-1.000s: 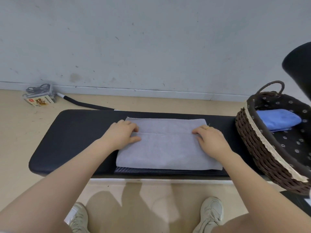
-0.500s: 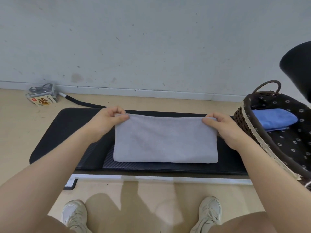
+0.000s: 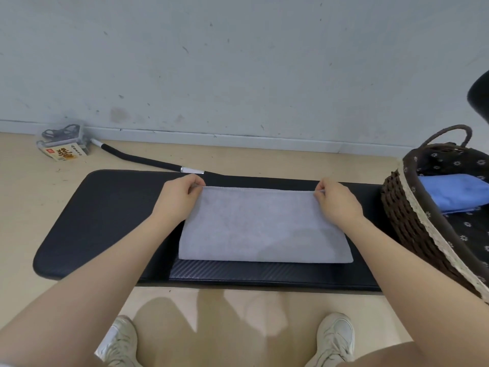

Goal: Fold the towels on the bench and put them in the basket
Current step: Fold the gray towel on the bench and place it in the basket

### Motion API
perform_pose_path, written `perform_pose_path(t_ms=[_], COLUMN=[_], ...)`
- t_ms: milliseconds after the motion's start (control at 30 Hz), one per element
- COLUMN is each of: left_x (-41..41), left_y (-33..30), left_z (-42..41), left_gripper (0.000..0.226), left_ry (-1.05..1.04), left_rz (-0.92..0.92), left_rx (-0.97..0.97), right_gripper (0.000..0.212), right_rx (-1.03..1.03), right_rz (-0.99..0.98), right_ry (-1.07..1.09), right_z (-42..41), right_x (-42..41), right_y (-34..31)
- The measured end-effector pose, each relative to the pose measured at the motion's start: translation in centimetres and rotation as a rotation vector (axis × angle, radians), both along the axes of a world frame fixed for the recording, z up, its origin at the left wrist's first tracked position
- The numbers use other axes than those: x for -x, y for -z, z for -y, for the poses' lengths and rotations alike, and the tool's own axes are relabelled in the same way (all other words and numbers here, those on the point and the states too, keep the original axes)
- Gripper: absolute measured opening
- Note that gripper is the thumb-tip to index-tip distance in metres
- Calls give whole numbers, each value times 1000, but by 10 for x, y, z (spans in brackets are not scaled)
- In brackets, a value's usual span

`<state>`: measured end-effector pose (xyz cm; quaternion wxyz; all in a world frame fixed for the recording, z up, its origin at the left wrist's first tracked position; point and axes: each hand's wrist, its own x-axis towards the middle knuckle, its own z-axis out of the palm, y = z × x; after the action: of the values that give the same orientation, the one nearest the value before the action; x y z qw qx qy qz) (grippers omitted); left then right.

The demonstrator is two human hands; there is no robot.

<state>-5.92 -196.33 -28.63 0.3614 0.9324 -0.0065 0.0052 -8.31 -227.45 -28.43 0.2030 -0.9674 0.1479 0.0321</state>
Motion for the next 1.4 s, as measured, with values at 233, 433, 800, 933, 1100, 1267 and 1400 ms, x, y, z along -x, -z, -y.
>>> perform_pose_path(t_ms=[233,433,800,933,1100,1267,1400], left_x=[-3,-3,50,51,50,52,56], left_y=[9,3,12,24,19,17,9], left_z=[4,8,42,26,17,18,21], left_gripper=[18,22,89,119,130,116,108], left_ry=[42,62,645,579,457,390,465], left_rz=[133,72,53,3,-98,-123,-9], left_rx=[-90,-201,-550,-630,-561,-589,-639], right_gripper=[15,14,75,86,66,66,53], right_rx=[90,135,54,219,266,196,30], right_rz=[123,62,59,-54,-152,-165,120], right_ry=[64,98,-574,-527,-297,-40,128], right_z=[-5,-10,-116,-102,-50,-10,-6], right_x=[6,4,43,47,55,70,80], right_y=[7,-1,22,27,22,22,19])
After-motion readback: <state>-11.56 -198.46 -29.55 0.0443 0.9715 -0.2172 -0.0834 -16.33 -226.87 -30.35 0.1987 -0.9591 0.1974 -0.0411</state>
